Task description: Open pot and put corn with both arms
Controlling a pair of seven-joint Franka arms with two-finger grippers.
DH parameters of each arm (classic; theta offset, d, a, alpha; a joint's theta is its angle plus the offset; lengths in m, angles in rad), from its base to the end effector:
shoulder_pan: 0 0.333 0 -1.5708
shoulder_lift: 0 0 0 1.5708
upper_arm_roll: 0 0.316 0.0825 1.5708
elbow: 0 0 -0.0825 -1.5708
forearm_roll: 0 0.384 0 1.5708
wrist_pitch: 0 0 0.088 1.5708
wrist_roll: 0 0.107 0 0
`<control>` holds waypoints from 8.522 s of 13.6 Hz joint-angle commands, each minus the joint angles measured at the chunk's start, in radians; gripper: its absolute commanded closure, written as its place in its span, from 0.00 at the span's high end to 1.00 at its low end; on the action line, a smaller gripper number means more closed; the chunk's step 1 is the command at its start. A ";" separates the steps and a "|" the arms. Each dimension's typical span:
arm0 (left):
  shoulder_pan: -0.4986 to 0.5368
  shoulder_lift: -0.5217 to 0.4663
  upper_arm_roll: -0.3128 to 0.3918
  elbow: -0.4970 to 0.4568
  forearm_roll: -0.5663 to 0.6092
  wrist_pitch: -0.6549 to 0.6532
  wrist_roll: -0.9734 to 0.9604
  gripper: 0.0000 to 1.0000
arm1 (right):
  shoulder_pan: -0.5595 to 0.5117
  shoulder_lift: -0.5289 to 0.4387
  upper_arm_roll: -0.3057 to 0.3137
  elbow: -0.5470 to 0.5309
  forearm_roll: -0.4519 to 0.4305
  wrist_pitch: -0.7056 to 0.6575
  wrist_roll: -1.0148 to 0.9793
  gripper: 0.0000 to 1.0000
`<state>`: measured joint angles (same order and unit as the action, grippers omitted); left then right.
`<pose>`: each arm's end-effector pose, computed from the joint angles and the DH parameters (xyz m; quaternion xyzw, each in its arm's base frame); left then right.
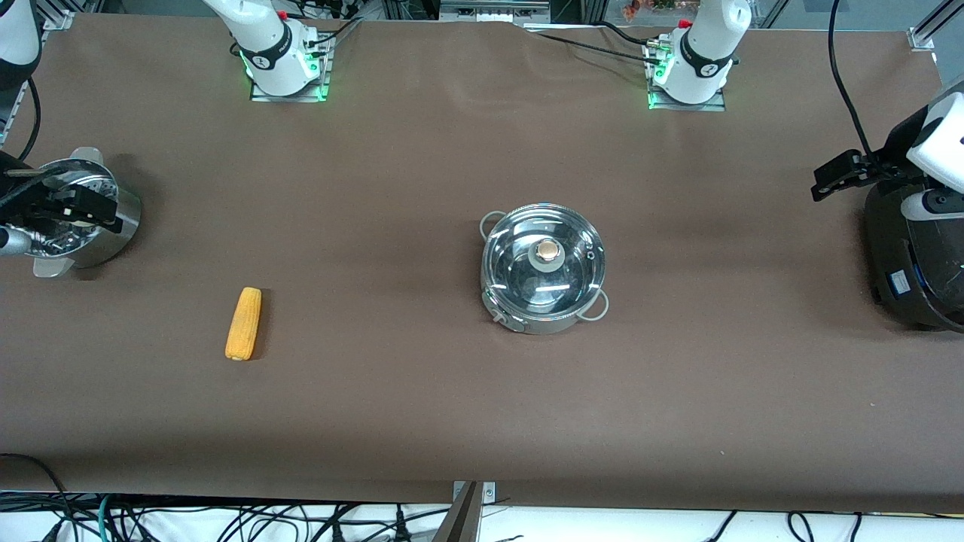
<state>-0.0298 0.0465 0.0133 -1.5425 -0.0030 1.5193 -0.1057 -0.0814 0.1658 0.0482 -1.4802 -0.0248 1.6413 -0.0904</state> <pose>0.5628 -0.0098 0.6075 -0.9984 -0.0445 0.0348 0.0009 0.6096 -0.0251 0.5772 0.9995 0.0292 -0.0028 0.0082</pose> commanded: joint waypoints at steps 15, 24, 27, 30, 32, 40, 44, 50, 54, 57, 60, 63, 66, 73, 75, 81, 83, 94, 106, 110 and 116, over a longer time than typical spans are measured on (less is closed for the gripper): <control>0.048 0.006 -0.039 0.012 0.026 -0.010 0.018 1.00 | -0.003 0.017 -0.001 0.029 -0.066 0.038 0.001 1.00; 0.053 0.006 -0.039 0.010 0.028 -0.010 0.018 1.00 | -0.009 0.060 -0.001 0.021 -0.018 0.066 0.004 1.00; 0.056 0.006 -0.038 0.012 0.026 -0.010 0.020 1.00 | -0.009 0.076 -0.002 0.021 -0.018 0.069 0.006 1.00; 0.051 0.004 -0.044 0.008 0.028 -0.031 0.012 1.00 | -0.009 0.089 -0.004 0.020 -0.020 0.080 0.006 1.00; 0.048 0.006 -0.042 0.015 0.028 -0.037 0.020 1.00 | -0.009 0.101 -0.004 0.017 -0.020 0.086 0.006 1.00; 0.025 0.095 -0.045 0.061 0.014 -0.031 0.021 1.00 | -0.009 0.165 -0.004 -0.093 -0.023 0.268 0.047 1.00; -0.050 0.101 -0.058 0.059 0.011 -0.027 -0.023 1.00 | 0.014 0.190 0.002 -0.182 -0.017 0.403 0.050 1.00; -0.139 0.162 -0.214 0.041 -0.032 0.059 -0.411 1.00 | 0.018 0.210 0.004 -0.353 -0.015 0.597 0.063 1.00; -0.229 0.251 -0.251 0.044 -0.029 0.163 -0.509 1.00 | 0.018 0.221 0.004 -0.456 -0.015 0.742 0.084 1.00; -0.298 0.325 -0.251 0.053 -0.028 0.217 -0.519 1.00 | 0.018 0.273 0.006 -0.462 -0.015 0.798 0.092 1.00; -0.328 0.380 -0.251 0.054 -0.029 0.269 -0.520 1.00 | 0.018 0.325 0.013 -0.463 -0.015 0.880 0.092 1.00; -0.369 0.430 -0.251 0.058 -0.022 0.350 -0.566 1.00 | 0.018 0.374 0.015 -0.463 -0.015 0.957 0.092 1.00; -0.381 0.458 -0.250 0.059 -0.019 0.390 -0.566 1.00 | 0.018 0.393 0.027 -0.463 -0.015 0.989 0.093 1.00; -0.383 0.506 -0.251 0.058 0.061 0.433 -0.565 0.98 | 0.018 0.423 0.036 -0.460 -0.021 1.042 0.116 1.00; -0.383 0.512 -0.251 0.059 0.061 0.435 -0.565 0.98 | 0.018 0.431 0.036 -0.460 -0.023 1.055 0.113 1.00; -0.383 0.513 -0.251 0.059 0.061 0.435 -0.554 0.80 | 0.018 0.436 0.036 -0.456 -0.023 1.068 0.100 0.18; -0.383 0.513 -0.250 0.058 0.063 0.434 -0.555 0.67 | 0.018 0.432 0.036 -0.454 -0.024 1.066 0.100 0.00; -0.377 0.481 -0.248 0.058 0.063 0.408 -0.557 0.00 | 0.018 0.351 0.055 -0.310 -0.024 0.751 0.098 0.00; -0.058 0.277 -0.194 -0.039 -0.011 0.222 -0.036 0.00 | 0.018 0.294 0.111 -0.002 -0.020 0.301 0.103 0.00; 0.011 0.266 -0.122 -0.117 -0.012 0.266 0.217 0.00 | 0.020 0.294 0.128 0.060 -0.018 0.224 0.106 0.00; 0.077 0.297 -0.056 -0.301 -0.012 0.471 0.450 0.00 | 0.031 0.294 0.197 0.175 -0.020 0.083 0.145 0.00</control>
<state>0.0267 0.3652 -0.0522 -1.7621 0.0116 1.9161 0.2589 -0.0522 0.4571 0.2256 -1.3595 -0.0538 1.7830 0.0307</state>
